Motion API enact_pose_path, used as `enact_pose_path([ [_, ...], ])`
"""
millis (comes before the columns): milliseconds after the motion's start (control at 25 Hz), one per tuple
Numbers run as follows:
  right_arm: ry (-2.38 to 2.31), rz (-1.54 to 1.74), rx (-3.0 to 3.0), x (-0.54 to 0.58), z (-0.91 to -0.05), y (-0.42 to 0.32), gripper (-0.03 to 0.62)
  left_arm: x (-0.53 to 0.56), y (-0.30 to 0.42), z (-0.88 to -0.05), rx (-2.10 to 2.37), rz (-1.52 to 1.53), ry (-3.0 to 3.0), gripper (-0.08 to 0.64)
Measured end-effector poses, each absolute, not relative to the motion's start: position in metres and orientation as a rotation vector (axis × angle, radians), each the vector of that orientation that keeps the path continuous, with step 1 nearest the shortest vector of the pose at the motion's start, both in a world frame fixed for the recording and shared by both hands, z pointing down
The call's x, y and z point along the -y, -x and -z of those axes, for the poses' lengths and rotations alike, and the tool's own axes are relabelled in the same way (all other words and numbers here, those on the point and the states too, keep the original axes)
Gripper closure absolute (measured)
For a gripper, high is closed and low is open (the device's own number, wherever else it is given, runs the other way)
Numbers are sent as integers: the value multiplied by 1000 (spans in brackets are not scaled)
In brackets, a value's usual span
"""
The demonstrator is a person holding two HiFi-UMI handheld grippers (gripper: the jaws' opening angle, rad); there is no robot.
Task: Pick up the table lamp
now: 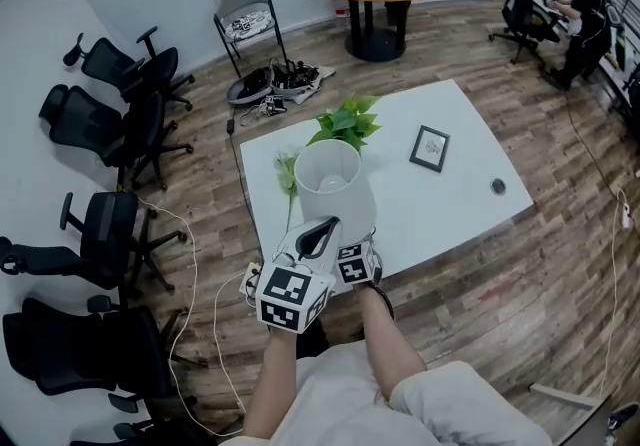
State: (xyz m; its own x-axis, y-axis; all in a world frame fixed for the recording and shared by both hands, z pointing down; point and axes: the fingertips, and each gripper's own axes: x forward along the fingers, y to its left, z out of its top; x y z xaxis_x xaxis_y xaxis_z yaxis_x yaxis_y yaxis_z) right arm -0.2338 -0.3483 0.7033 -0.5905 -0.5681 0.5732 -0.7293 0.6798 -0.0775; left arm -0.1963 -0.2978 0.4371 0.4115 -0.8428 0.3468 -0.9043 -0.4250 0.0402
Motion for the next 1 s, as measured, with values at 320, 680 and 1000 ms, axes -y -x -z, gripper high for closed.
enact_pose_path([
  [320, -1031, -417, 2364, 363, -700, 234, 458, 315, 202, -434, 1530, -386, -2459, 560],
  [680, -1017, -353, 2420, 366, -690, 235, 488, 328, 215, -432, 1545, -373, -2443, 560],
  [1000, -1037, -426, 2397, 367, -690, 222, 491, 324, 227, -428, 1579, -350, -2437, 560],
])
